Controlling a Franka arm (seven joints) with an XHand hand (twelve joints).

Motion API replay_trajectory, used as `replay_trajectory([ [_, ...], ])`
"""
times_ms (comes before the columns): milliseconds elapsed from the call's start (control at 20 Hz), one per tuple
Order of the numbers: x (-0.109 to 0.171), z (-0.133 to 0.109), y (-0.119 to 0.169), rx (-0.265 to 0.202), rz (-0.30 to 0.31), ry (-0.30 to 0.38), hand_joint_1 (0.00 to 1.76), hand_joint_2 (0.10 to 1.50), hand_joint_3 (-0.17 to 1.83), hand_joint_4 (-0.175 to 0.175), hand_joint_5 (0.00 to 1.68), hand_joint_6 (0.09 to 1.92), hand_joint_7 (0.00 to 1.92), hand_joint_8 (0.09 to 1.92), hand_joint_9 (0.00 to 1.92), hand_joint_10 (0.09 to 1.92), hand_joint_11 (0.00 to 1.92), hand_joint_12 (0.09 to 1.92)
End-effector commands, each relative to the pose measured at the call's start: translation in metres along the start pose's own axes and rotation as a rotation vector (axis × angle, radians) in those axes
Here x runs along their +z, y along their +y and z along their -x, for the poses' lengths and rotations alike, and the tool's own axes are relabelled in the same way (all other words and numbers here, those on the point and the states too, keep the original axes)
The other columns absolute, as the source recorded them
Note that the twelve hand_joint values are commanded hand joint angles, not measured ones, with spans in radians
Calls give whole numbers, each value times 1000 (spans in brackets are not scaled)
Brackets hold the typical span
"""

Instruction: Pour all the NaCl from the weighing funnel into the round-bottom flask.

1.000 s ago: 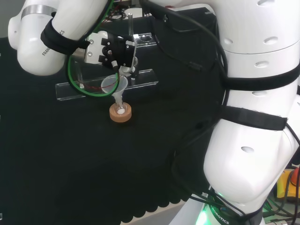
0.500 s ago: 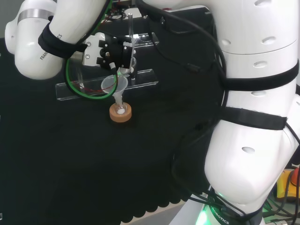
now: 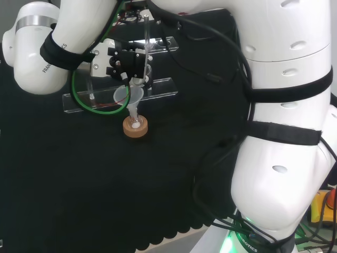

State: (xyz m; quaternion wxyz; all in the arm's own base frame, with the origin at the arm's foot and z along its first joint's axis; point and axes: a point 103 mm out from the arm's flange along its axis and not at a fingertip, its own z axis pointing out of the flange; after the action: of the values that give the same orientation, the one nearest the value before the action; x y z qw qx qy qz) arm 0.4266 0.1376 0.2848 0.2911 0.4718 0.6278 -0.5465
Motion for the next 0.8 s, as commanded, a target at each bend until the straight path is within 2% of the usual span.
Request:
replay_trajectory([
  [50, 0, 0, 0, 3, 0, -8, 1262, 953, 94, 67, 1201, 683, 1335, 405, 1421, 87, 1092, 863],
  [800, -5, 1, -2, 19, 0, -46, 1262, 950, 98, 68, 1203, 681, 1335, 405, 1421, 87, 1099, 863],
])
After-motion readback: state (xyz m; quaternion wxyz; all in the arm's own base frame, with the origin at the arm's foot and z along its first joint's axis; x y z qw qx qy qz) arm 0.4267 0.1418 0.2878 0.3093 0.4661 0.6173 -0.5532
